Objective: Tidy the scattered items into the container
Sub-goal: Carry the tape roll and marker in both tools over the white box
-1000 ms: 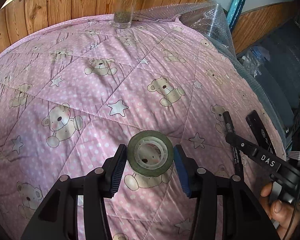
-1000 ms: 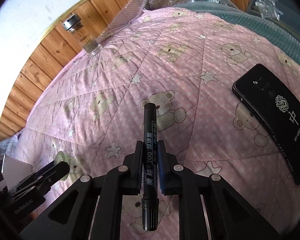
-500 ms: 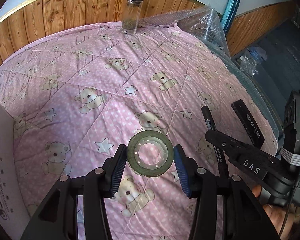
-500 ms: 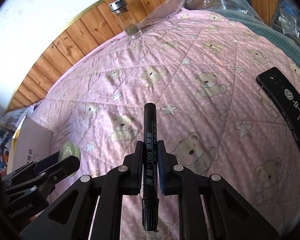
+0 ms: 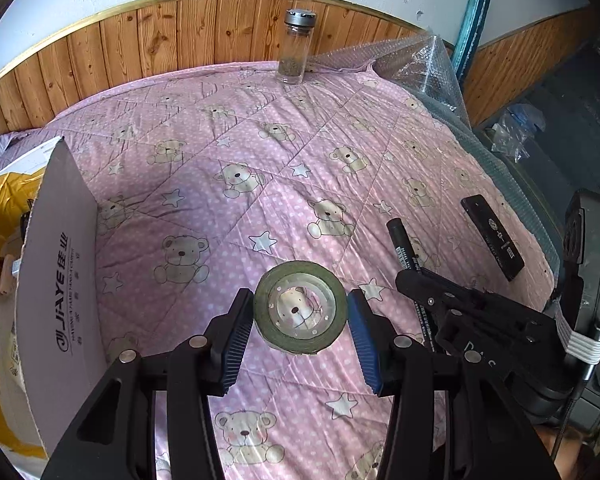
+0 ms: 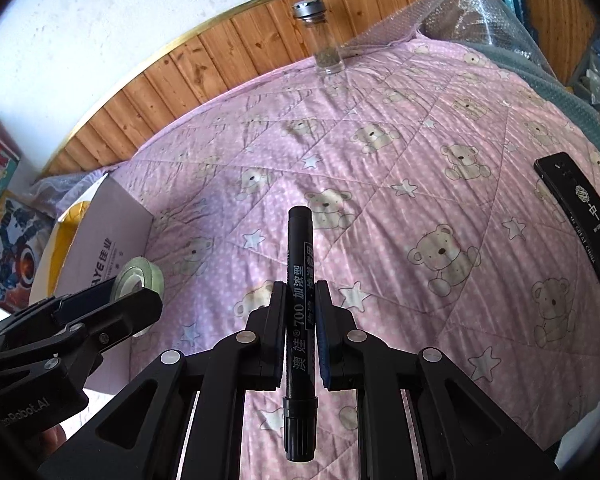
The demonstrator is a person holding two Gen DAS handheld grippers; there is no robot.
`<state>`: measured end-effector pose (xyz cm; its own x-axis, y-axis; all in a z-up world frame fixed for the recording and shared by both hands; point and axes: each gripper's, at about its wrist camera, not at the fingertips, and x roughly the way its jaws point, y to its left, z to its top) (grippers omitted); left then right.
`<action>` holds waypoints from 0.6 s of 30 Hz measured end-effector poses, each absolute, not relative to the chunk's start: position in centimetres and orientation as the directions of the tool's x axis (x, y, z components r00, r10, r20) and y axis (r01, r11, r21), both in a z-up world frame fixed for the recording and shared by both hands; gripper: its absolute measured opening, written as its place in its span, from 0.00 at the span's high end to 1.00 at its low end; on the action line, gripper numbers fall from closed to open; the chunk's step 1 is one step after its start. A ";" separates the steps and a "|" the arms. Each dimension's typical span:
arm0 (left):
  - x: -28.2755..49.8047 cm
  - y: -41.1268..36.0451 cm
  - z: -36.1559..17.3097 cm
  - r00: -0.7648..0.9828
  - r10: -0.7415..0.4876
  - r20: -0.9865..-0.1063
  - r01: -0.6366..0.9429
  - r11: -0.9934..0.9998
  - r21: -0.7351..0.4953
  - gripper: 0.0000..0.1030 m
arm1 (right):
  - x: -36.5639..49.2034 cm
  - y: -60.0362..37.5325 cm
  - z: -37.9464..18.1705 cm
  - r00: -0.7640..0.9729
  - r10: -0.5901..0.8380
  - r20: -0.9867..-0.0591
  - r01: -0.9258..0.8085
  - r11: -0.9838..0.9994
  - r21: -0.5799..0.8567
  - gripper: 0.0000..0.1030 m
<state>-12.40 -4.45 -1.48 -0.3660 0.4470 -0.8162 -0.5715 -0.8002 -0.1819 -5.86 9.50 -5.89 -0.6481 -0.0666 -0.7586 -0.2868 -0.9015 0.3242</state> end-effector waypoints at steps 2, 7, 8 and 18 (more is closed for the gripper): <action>-11.8 -5.1 -1.0 -0.374 0.452 -0.810 -0.572 -0.800 -0.182 0.52 | -5.4 8.6 -5.6 -0.651 -0.070 -0.756 -0.273 -0.908 0.319 0.87; -10.3 -6.7 0.2 -0.396 0.462 -0.794 -0.571 -0.801 -0.181 0.52 | -4.4 6.7 -5.0 -0.655 -0.074 -0.752 -0.245 -0.920 0.305 0.87; -10.0 -7.0 0.5 -0.400 0.466 -0.789 -0.570 -0.801 -0.183 0.52 | -4.2 6.3 -4.8 -0.657 -0.075 -0.750 -0.240 -0.923 0.303 0.87; -7.2 -10.5 3.3 -0.446 0.520 -0.729 -0.574 -0.790 -0.212 0.52 | -2.3 2.6 -3.0 -0.678 -0.077 -0.731 -0.179 -0.947 0.266 0.87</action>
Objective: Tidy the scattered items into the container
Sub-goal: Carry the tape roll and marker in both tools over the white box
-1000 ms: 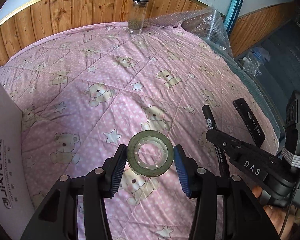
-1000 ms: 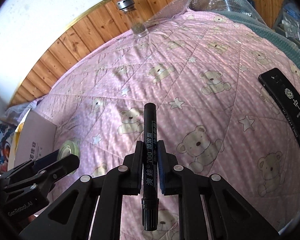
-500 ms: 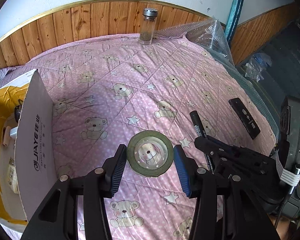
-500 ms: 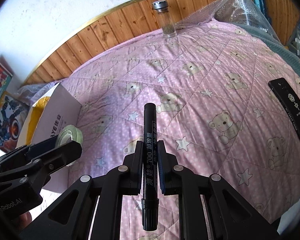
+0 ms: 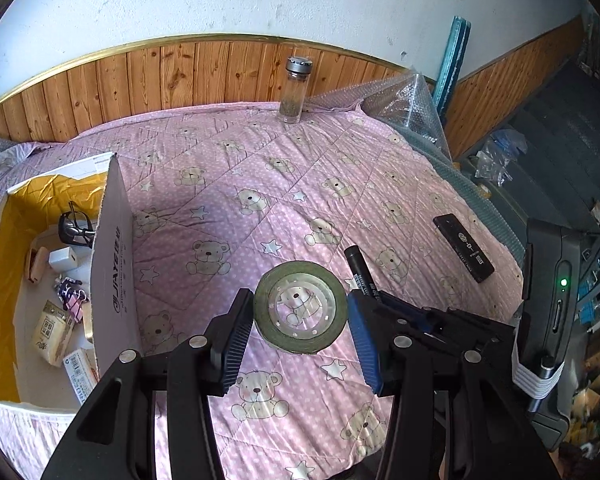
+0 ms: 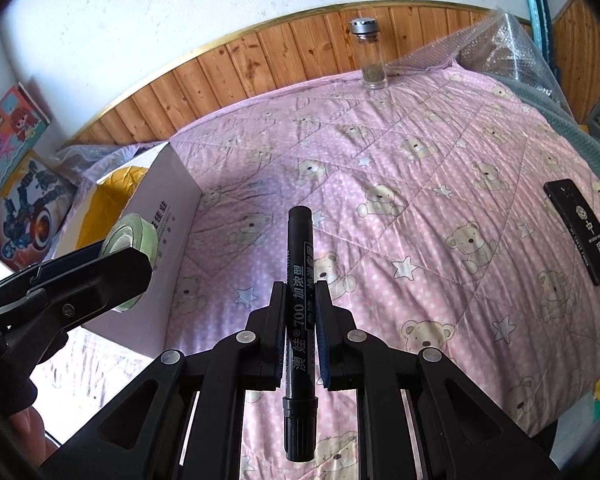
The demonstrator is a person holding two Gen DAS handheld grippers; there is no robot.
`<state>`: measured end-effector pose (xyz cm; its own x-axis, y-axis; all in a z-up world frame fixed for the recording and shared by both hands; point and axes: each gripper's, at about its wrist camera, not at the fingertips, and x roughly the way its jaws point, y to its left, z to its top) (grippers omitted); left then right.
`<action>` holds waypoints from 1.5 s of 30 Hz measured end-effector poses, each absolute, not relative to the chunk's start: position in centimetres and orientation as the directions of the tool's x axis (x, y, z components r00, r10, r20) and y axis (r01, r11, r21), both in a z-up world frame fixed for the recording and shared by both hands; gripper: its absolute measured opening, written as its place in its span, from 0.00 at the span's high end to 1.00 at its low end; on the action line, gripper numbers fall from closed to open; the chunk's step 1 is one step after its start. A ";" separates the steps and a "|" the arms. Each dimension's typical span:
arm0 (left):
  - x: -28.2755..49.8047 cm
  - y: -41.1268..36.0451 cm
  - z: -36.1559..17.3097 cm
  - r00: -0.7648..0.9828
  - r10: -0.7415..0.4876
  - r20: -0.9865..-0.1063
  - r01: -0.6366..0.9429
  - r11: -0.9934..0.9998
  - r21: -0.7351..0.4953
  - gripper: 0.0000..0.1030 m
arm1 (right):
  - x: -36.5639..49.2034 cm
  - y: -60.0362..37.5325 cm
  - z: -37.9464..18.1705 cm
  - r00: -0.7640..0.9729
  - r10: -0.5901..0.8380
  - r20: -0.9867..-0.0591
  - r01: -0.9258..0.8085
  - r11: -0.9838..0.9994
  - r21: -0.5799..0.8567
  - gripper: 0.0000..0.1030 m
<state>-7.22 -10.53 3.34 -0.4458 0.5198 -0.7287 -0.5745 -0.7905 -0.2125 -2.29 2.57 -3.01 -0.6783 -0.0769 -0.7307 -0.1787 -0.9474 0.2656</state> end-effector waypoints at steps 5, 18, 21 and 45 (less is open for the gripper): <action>-6.1 -12.3 4.2 -0.466 0.523 -0.714 -0.563 -0.798 -0.216 0.52 | -1.5 0.6 -2.3 -0.685 -0.086 -0.724 -0.139 -0.960 0.245 0.87; -4.5 -17.7 5.9 -0.540 0.501 -0.677 -0.508 -0.835 -0.213 0.52 | -0.7 -5.0 0.0 -0.702 -0.118 -0.703 -0.027 -0.981 0.192 0.87; -4.3 -18.9 5.9 -0.543 0.500 -0.675 -0.498 -0.839 -0.220 0.52 | -0.6 -6.2 0.3 -0.703 -0.126 -0.700 -0.006 -0.983 0.184 0.87; -6.6 -29.7 6.5 -0.617 0.438 -0.654 -0.351 -0.897 -0.270 0.52 | -3.1 -15.1 4.5 -0.723 -0.221 -0.655 0.185 -0.975 0.125 0.86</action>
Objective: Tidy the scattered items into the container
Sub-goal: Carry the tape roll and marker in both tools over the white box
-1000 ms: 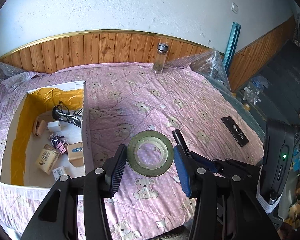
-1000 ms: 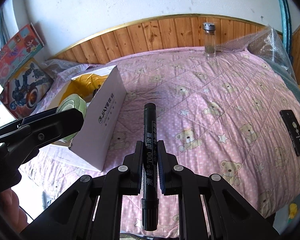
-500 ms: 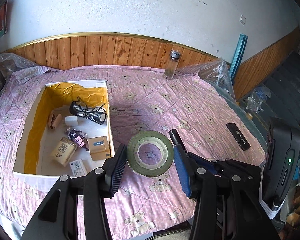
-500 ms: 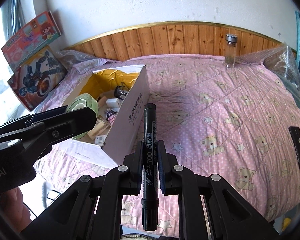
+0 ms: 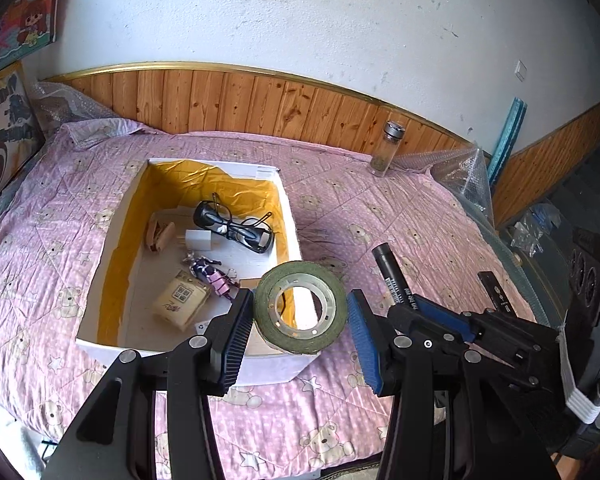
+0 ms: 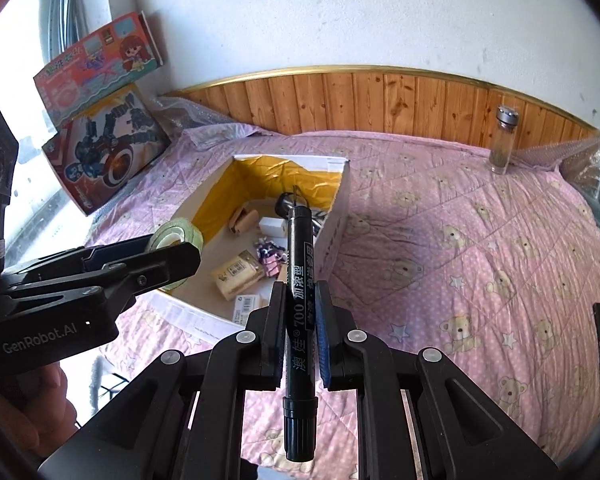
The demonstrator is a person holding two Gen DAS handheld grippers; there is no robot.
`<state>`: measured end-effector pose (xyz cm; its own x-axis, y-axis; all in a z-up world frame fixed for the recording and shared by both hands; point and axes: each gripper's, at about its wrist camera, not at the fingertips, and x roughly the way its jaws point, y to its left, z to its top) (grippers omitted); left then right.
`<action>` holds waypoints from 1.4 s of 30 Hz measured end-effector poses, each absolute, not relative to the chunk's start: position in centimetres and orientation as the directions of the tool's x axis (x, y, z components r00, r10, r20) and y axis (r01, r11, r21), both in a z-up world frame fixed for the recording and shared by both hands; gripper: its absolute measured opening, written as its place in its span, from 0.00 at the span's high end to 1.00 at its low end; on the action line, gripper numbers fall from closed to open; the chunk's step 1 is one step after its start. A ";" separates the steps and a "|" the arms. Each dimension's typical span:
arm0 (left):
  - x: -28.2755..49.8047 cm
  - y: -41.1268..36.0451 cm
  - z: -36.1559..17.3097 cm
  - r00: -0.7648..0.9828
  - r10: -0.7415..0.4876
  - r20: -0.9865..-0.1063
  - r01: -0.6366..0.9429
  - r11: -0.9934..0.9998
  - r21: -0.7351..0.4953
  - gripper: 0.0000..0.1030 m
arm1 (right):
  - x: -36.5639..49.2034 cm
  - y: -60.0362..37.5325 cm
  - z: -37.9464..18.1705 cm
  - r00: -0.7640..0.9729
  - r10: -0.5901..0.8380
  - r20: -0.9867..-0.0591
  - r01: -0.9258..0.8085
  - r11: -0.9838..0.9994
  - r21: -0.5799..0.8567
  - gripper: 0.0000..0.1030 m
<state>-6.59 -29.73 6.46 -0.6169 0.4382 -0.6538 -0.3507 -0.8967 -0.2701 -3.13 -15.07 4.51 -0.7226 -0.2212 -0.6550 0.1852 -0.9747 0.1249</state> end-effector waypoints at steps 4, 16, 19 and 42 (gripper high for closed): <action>-7.3 -31.7 6.5 -0.627 0.420 -0.656 -0.321 -0.907 -0.273 0.52 | -4.1 -16.4 5.4 -0.722 -0.253 -0.645 0.223 -0.966 0.129 0.86; -10.7 -37.0 6.6 -0.665 0.357 -0.656 -0.217 -0.933 -0.288 0.52 | -10.2 -18.4 6.2 -0.649 -0.370 -0.665 0.319 -0.925 0.204 0.87; -11.7 -37.6 6.3 -0.662 0.350 -0.663 -0.200 -0.935 -0.293 0.52 | -12.2 -18.6 6.0 -0.620 -0.392 -0.680 0.330 -0.916 0.227 0.87; -23.4 -36.5 1.0 -0.473 0.249 -0.845 -0.231 -0.961 -0.154 0.52 | -27.3 -20.9 -1.4 -0.327 -0.342 -0.881 0.377 -0.902 0.211 0.86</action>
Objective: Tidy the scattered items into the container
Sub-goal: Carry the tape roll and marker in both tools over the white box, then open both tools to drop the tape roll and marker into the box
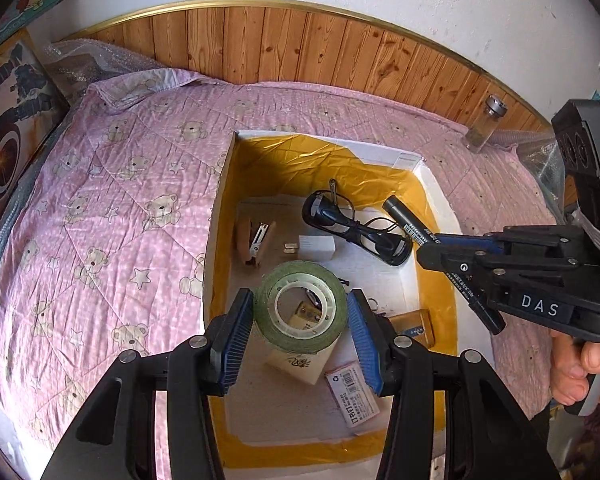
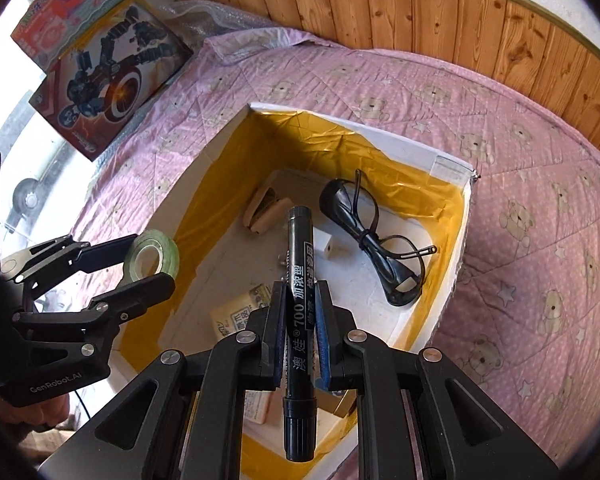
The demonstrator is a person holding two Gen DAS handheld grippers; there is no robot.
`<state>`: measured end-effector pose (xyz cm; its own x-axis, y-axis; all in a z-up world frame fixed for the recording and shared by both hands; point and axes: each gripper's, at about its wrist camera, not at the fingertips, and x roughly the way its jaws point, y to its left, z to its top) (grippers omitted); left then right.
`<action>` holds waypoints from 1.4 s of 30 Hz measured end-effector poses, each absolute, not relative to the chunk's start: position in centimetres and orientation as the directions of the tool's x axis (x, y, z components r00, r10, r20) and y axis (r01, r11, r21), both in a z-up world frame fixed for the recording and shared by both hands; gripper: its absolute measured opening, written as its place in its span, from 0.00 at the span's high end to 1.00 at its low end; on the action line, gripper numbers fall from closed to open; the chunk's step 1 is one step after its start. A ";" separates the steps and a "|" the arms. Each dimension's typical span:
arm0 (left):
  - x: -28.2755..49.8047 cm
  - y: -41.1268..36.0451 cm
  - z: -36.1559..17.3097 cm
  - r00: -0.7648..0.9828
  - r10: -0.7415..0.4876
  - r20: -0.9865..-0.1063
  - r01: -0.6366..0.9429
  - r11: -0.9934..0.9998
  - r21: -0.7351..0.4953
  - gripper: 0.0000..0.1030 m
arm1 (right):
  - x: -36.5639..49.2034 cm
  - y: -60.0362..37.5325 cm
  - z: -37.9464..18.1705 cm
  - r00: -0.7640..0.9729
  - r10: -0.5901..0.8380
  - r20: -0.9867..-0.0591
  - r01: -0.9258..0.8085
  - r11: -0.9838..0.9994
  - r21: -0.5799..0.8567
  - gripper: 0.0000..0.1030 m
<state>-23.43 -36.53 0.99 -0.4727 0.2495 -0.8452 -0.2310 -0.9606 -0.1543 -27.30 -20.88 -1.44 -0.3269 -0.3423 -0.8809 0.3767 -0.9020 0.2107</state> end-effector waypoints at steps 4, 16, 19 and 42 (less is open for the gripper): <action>-25.3 -36.3 -0.3 -0.438 0.224 -0.871 -0.232 -0.964 -0.131 0.52 | -28.9 -21.5 -2.5 -0.312 -0.308 -0.899 0.388 -0.905 0.176 0.84; -25.6 -38.1 -0.1 -0.454 0.221 -0.863 -0.173 -0.972 -0.158 0.37 | -28.7 -22.0 -2.7 -0.307 -0.297 -0.904 0.412 -0.898 0.155 0.64; -25.1 -38.3 0.3 -0.450 0.225 -0.864 -0.174 -0.971 -0.163 0.37 | -27.9 -22.5 -2.8 -0.305 -0.280 -0.910 0.438 -0.890 0.127 0.63; -18.5 -35.9 2.7 -0.456 0.255 -0.853 -0.229 -0.959 -0.164 0.37 | -19.9 -22.1 -0.6 -0.367 -0.215 -0.905 0.494 -0.869 0.006 0.48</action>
